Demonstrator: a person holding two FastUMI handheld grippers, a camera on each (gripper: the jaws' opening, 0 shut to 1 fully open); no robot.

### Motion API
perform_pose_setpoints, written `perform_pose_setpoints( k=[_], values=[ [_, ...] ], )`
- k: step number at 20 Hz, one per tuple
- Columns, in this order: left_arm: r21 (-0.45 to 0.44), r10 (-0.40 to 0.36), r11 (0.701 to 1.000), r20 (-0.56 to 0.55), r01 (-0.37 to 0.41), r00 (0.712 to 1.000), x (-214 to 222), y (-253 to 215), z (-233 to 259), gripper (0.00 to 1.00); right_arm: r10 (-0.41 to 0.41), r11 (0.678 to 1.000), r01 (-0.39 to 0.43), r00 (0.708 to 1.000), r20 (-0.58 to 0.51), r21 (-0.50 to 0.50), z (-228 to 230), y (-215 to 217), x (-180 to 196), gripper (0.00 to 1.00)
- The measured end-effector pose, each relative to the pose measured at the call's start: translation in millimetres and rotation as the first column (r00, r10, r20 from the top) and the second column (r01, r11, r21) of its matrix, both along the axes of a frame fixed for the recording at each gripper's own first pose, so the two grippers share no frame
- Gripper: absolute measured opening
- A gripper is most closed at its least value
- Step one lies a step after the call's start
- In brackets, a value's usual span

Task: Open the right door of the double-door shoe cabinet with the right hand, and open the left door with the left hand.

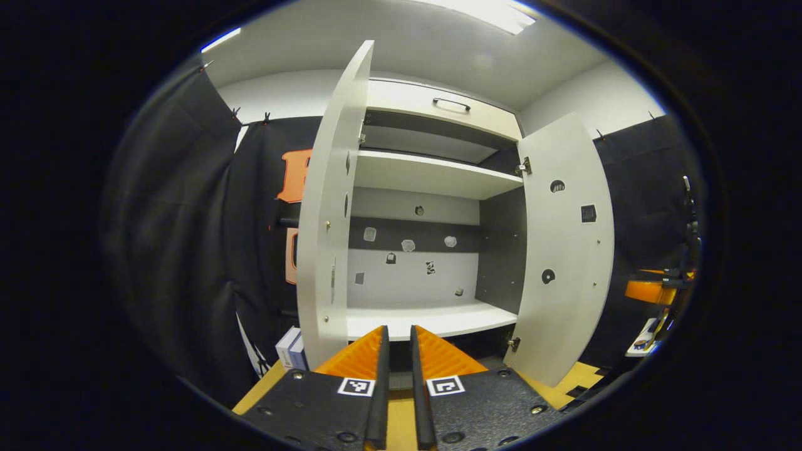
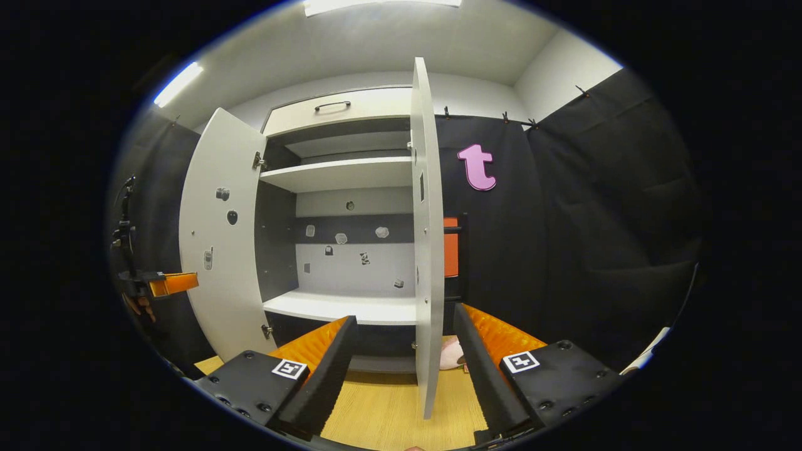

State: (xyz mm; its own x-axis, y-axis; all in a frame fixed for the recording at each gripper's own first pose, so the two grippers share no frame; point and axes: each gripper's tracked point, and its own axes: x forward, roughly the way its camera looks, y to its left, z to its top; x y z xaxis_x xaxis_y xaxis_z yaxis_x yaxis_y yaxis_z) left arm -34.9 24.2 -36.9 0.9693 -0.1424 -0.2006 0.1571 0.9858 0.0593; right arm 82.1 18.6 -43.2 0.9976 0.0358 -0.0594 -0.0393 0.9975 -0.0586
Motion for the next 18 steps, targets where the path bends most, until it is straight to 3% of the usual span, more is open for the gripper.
perform_pose_setpoints(
  k=[1,2,3,4,5,6,9,11,18],
  values=[
    [0.012,-0.001,1.000,0.009,0.001,1.000,0.3,-3.2,-0.9,0.25,0.000,1.000,0.000,1.000,0.001,0.001,0.5,-0.1,0.0,0.93],
    [0.032,-0.006,0.999,0.022,0.005,1.000,2.2,-6.7,-0.3,0.41,-0.001,1.000,0.001,1.000,0.003,0.001,1.0,-1.5,-1.9,0.98],
    [0.051,-0.016,0.999,0.034,0.014,0.999,2.0,-10.8,1.4,0.49,-0.005,1.000,0.005,1.000,0.007,0.000,2.3,-2.4,-2.0,0.93],
    [0.064,-0.025,0.998,0.039,0.023,0.999,2.2,-14.8,0.7,0.66,-0.008,1.000,0.008,1.000,0.011,-0.001,3.1,-4.2,-3.0,0.93],
    [0.074,-0.026,0.997,0.042,0.023,0.999,2.7,-19.7,-1.0,0.75,-0.011,1.000,0.011,1.000,0.014,0.001,3.7,-5.4,-2.6,0.93],
    [0.075,-0.029,0.997,0.045,0.026,0.999,-0.2,-23.3,-0.1,0.95,-0.009,1.000,0.009,1.000,0.016,0.006,4.2,-5.6,-3.2,0.93],
    [0.068,-0.030,0.997,0.043,0.027,0.999,3.6,-25.4,0.0,0.95,-0.003,1.000,0.003,1.000,0.022,0.019,6.3,-5.0,-3.4,0.98],
    [0.069,-0.026,0.997,0.050,0.023,0.998,4.8,-24.8,-0.7,0.95,-0.010,1.000,0.010,1.000,0.024,0.016,6.3,-8.1,-3.0,0.93],
    [0.076,-0.037,0.997,0.060,0.033,0.997,0.5,-25.9,0.2,0.95,-0.004,1.000,0.004,1.000,0.020,0.021,3.8,-4.6,-1.4,0.93]
  ],
)
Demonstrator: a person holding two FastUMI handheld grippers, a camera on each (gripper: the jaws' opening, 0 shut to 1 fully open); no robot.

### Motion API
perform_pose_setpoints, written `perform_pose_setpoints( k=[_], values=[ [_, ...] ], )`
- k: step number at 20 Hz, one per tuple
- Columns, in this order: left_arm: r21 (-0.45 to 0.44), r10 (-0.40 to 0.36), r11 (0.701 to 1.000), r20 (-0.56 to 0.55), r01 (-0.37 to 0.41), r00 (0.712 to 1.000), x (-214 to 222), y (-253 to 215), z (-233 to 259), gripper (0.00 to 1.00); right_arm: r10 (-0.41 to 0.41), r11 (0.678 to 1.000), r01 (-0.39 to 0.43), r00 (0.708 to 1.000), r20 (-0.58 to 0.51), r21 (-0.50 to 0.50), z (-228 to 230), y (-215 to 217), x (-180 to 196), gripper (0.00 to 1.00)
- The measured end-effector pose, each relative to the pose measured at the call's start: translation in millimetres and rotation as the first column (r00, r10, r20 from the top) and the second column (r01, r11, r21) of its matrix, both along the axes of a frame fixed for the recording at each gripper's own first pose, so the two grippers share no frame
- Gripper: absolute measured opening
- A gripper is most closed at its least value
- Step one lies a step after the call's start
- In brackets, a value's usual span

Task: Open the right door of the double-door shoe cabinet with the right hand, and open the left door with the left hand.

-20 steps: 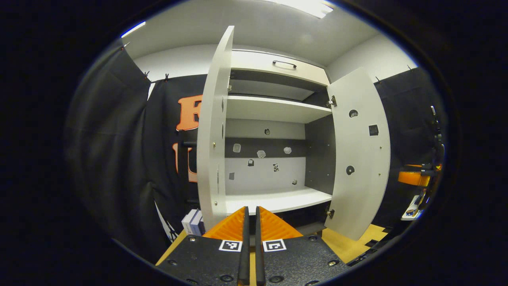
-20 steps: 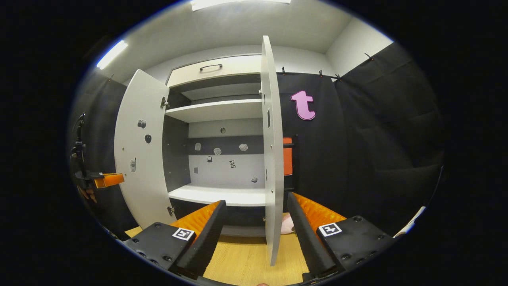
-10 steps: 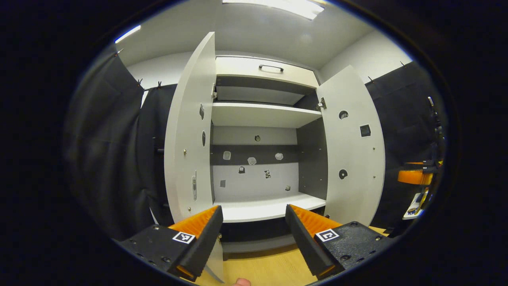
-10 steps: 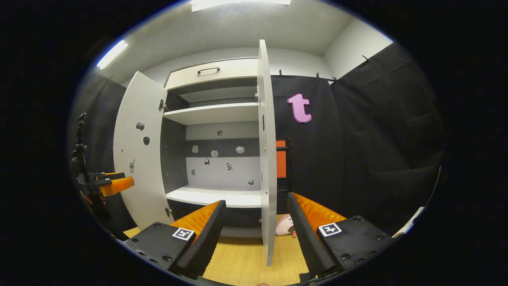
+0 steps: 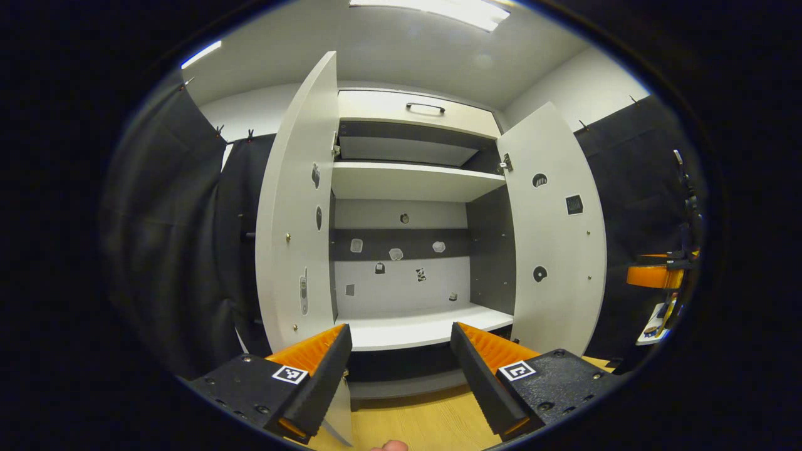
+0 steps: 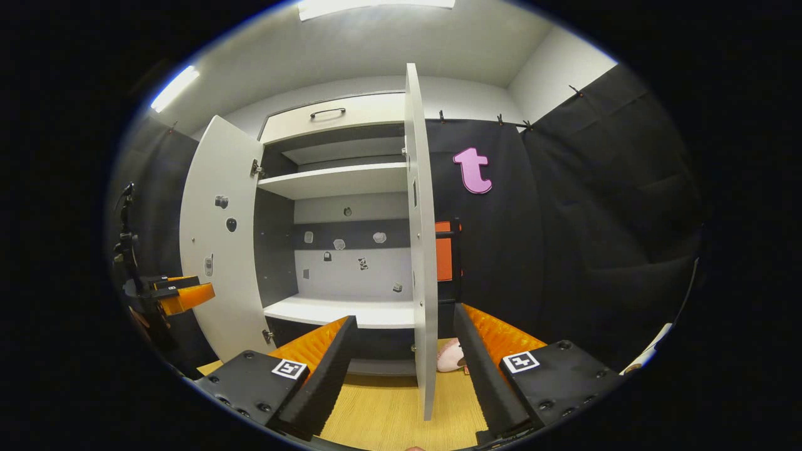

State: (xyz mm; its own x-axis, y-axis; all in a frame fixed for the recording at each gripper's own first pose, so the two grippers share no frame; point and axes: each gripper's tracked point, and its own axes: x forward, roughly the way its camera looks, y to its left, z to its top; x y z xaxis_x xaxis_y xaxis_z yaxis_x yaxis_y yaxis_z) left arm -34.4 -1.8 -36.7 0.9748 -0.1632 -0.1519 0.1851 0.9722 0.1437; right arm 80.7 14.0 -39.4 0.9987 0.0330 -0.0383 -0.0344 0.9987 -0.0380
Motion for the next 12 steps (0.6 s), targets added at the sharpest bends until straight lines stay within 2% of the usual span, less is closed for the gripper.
perform_pose_setpoints(
  k=[12],
  values=[
    [0.001,0.012,1.000,0.021,-0.012,1.000,0.7,3.0,5.4,0.95,0.006,1.000,-0.006,1.000,0.012,0.015,4.7,2.9,-2.4,0.94]
  ],
)
